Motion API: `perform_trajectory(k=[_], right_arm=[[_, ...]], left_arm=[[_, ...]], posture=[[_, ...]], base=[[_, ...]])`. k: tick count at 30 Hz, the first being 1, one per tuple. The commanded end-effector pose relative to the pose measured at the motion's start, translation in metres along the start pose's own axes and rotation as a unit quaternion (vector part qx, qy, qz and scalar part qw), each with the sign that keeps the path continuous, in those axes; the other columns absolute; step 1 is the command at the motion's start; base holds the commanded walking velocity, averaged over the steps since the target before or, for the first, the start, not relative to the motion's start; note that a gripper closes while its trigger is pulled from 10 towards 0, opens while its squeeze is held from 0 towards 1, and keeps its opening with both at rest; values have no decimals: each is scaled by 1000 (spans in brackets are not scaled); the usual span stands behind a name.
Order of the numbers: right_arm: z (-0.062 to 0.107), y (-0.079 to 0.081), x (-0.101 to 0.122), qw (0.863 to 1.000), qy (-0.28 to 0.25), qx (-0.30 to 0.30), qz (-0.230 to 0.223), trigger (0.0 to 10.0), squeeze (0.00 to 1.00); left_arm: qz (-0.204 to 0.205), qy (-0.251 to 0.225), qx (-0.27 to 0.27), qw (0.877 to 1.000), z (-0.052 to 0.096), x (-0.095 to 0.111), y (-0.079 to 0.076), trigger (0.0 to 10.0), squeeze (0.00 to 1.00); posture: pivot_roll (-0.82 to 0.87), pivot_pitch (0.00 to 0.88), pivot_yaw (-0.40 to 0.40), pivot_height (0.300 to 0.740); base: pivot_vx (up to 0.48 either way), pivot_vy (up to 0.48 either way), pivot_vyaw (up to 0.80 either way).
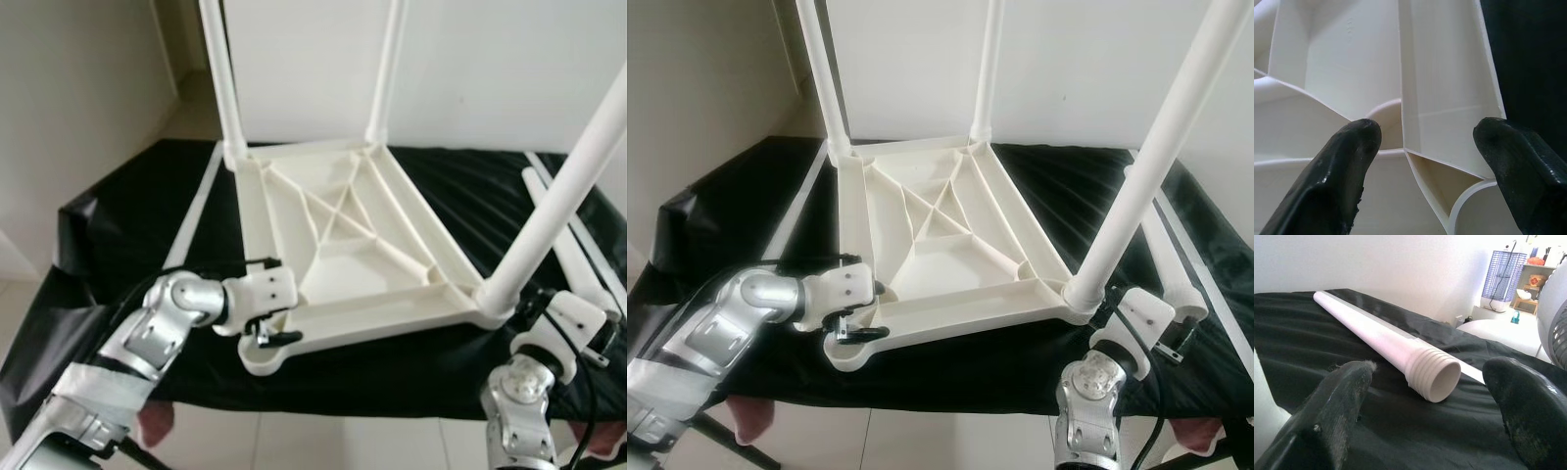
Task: Building children table
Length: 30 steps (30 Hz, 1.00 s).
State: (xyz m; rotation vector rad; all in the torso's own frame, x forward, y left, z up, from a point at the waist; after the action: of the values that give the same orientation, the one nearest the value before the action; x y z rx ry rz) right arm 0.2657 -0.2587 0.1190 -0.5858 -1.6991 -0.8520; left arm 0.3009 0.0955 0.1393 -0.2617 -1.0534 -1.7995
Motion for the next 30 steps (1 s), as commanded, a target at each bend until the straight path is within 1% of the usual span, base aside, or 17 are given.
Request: perform_trajectory(k=[1,5,7,8,10,12,13,15,17,18,19,22,24,26,28,29,30], right_arm=[[-8,10,-1,1000,9,13,-23,10000,0],[-19,27,-6,997,33,59,-42,10000,0],[-19,27,-6,997,33,59,-42,10000,0],[-22,32,-8,995,43,75,-48,10000,0],[-27,38,-7,994,46,87,-55,10000,0],[-34,50,-5,990,52,118,-66,10000,0],[-34,50,-5,990,52,118,-66,10000,0],[-42,65,-2,984,58,151,-74,10000,0],[-42,65,-2,984,58,151,-74,10000,0],[-46,71,-2,981,65,164,-75,10000,0],[-51,84,-2,975,73,197,-71,10000,0],[-54,89,-2,973,75,208,-63,10000,0],[-56,89,-2,974,74,206,-63,10000,0],[-61,87,0,975,70,201,-66,10000,0],[-63,83,2,976,63,197,-74,10000,0],[-63,83,2,976,63,197,-74,10000,0],[-63,78,4,977,53,192,-71,10000,0]], left_arm=[[-9,-32,-66,997,-9,13,-15,10000,0],[-12,-49,-84,995,-16,23,-22,10000,0],[-12,-49,-84,995,-16,23,-22,10000,0],[-13,-55,-87,995,-18,26,-23,10000,0],[-11,-61,-83,995,-22,30,-23,10000,0],[-7,-69,-67,995,-30,38,-20,10000,0],[-7,-69,-67,995,-30,38,-20,10000,0],[0,-79,-50,996,-41,48,-17,10000,0],[0,-79,-50,996,-41,48,-17,10000,0],[1,-86,-45,995,-46,54,-16,10000,0],[4,-107,-38,994,-57,69,-15,10000,0],[-1,-113,-33,993,-66,77,-14,10000,0],[15,-115,-11,993,-70,80,-9,10000,0],[25,-119,33,992,-73,84,4,10000,0],[35,-127,79,988,-68,85,19,10000,0],[35,-127,79,988,-68,85,19,10000,0],[50,-131,111,984,-62,82,32,10000,0]], posture=[[56,0,17,740],[56,0,23,740],[56,0,23,740],[56,0,23,740],[56,0,23,740],[51,0,28,740],[51,0,28,740],[51,0,28,740],[51,0,28,740],[50,0,25,740],[51,0,22,740],[51,0,21,740],[52,0,18,740],[54,0,11,740],[55,0,9,740],[55,0,9,740],[54,0,7,740]], base=[[0,0,0],[0,0,0],[0,0,0],[0,0,0],[0,0,0],[0,0,0],[0,0,0],[0,0,0],[0,0,0],[0,0,0],[0,0,0],[0,0,0],[0,0,0],[0,0,0],[0,0,0],[0,0,0],[0,0,0]])
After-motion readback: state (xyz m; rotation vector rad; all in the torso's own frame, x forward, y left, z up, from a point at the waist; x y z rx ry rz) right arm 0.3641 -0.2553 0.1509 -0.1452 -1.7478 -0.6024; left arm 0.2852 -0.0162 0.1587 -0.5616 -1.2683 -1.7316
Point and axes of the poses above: a point about 5 cm out from each wrist's last joint towards the gripper, its own z axis pointing back from the gripper into the wrist, its own x axis along the axis of the wrist's last joint, y = z × x, the point moved 2 cm from there along -z, pointing out of the wrist towards the gripper, and after that the axes turned 14 degrees about -z, right-handed, at the moved point
